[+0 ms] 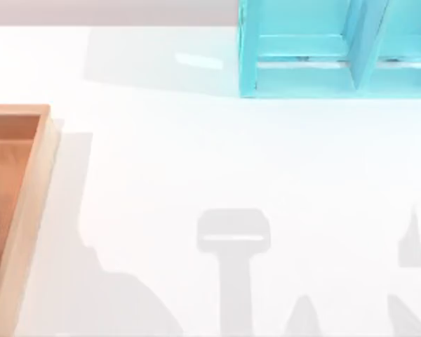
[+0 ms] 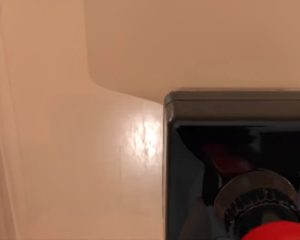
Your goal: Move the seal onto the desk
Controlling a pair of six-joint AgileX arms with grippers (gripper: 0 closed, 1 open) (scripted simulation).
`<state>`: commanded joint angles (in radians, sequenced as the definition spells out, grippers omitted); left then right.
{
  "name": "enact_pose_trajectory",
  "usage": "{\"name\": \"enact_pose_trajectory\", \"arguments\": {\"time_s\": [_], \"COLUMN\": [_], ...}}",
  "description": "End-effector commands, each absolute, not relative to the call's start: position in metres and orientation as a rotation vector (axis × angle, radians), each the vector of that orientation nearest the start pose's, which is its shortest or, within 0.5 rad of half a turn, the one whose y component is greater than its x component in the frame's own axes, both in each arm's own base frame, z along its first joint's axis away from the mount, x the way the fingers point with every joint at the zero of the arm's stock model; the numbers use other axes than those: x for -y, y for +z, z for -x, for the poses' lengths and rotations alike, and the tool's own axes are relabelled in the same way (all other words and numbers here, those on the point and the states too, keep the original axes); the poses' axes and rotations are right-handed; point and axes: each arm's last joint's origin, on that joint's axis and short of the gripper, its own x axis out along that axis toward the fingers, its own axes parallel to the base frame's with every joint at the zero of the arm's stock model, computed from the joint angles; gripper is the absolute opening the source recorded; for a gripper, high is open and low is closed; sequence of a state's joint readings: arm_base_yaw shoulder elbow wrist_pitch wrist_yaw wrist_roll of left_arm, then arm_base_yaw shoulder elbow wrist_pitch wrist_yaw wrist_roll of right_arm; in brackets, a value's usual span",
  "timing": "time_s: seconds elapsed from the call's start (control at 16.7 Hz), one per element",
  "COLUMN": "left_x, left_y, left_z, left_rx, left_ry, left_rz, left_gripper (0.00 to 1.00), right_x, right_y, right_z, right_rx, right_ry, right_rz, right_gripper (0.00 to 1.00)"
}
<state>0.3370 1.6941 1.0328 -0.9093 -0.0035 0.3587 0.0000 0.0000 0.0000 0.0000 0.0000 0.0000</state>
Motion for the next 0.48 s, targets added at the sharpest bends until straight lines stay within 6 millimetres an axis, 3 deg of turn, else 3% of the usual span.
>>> {"name": "enact_pose_trajectory", "arguments": {"time_s": [0.24, 0.48], "left_x": [-0.087, -0.041], "left_y": [0.170, 0.215], "left_z": [-0.279, -0.295], "left_rx": [-1.568, -1.580], "left_ry": [-0.014, -0.016], "left_rz": [-0.021, -0.020], "left_gripper": [0.00, 0.00], "right_x": [0.001, 0.001], "right_y": [0.160, 0.160], "right_z": [-0.106, -0.106], "right_rx": [0.000, 0.000], "right_ry": [0.000, 0.000], "right_rz": [0.000, 0.000], "right_gripper": [1.00, 1.00]}}
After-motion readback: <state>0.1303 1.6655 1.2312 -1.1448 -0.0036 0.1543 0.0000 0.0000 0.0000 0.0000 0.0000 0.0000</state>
